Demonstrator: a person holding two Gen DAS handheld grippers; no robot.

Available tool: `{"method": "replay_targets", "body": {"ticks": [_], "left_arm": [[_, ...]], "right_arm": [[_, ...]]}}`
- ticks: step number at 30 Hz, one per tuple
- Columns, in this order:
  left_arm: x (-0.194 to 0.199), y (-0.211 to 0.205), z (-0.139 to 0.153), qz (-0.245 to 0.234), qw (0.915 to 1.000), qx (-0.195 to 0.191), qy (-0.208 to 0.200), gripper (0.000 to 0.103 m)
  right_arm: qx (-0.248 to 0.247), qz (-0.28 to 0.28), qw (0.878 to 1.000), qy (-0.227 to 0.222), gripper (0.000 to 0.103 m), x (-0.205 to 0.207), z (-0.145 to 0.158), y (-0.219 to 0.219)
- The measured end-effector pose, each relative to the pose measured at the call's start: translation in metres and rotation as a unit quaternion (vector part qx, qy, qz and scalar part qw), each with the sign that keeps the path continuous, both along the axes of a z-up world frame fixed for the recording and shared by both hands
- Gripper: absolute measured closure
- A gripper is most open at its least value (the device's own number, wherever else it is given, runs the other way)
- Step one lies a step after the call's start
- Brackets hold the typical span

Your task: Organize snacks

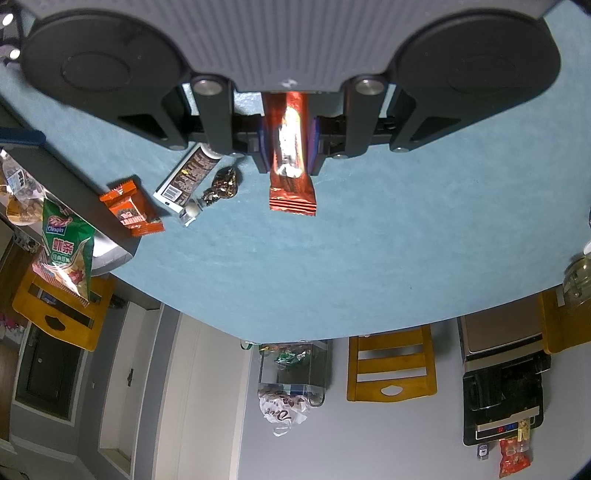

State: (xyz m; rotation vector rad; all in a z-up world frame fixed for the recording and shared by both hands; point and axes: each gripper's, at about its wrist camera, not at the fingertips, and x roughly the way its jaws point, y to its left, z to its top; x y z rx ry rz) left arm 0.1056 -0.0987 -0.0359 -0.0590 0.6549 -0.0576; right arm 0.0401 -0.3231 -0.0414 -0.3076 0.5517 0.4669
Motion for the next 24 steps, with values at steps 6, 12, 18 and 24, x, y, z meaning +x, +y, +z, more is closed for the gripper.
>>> {"method": "replay_targets", "body": {"ticks": [6,12,18,24], "left_arm": [[0.001,-0.003,-0.003,0.000,1.0000,0.004,0.003,0.085],[0.001,-0.003,-0.003,0.000,1.0000,0.005,0.003,0.085],[0.001,-0.006,-0.003,-0.001,1.0000,0.005,0.000,0.085],[0.000,-0.005,-0.004,-0.001,1.0000,0.006,0.000,0.085]], "right_arm": [[-0.020,0.016,1.000,-0.008,0.040,0.002,-0.013,0.018],[0.012,0.025,0.999,0.019,0.067,0.017,-0.016,0.021],[0.039,0.017,0.998,0.036,0.088,0.018,-0.015,0.015],[0.059,0.010,0.998,0.024,0.095,0.016,-0.005,0.009]]}}
